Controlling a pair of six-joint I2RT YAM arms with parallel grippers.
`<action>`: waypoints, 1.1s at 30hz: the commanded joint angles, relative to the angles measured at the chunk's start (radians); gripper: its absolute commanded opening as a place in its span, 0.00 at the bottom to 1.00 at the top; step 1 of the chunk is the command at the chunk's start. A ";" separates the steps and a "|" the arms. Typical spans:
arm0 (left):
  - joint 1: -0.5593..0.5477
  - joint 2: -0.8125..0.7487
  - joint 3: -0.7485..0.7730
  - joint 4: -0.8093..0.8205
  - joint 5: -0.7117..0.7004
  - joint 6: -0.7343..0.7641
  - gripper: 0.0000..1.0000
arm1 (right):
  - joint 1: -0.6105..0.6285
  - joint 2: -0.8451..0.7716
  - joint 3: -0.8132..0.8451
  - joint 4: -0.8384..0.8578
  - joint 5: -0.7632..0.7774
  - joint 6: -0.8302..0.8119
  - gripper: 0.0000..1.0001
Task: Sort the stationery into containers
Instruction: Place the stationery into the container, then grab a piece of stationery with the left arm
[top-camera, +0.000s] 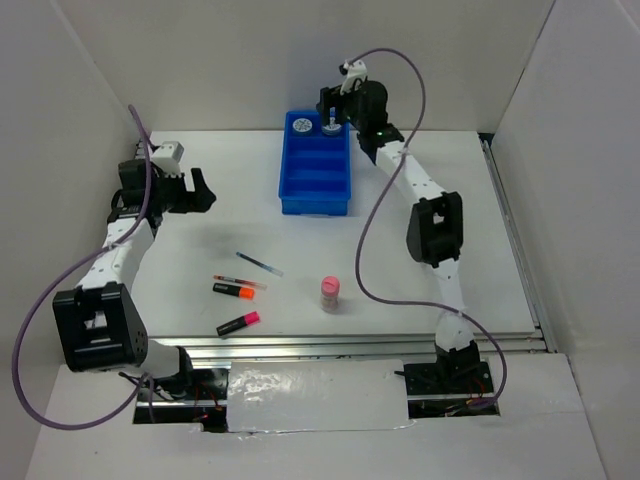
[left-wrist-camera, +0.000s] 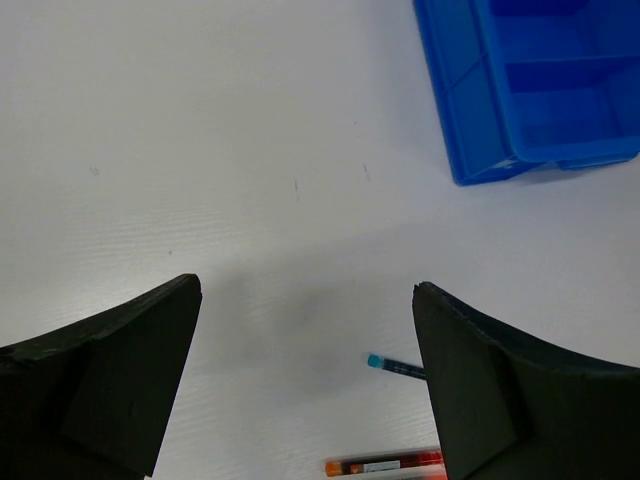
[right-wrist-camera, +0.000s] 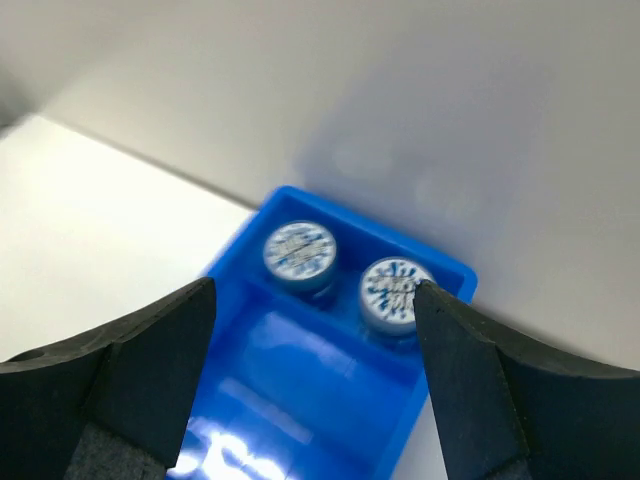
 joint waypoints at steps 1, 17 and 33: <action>0.022 -0.094 -0.019 0.039 0.103 0.007 0.99 | -0.026 -0.355 -0.087 -0.266 -0.182 0.035 0.86; -0.232 -0.434 -0.430 -0.037 0.697 0.468 0.99 | -0.302 -1.499 -1.242 -0.660 -0.391 -0.106 0.90; -0.808 -0.218 -0.703 0.797 0.255 0.090 0.95 | -0.490 -1.619 -1.215 -0.773 -0.364 -0.043 0.90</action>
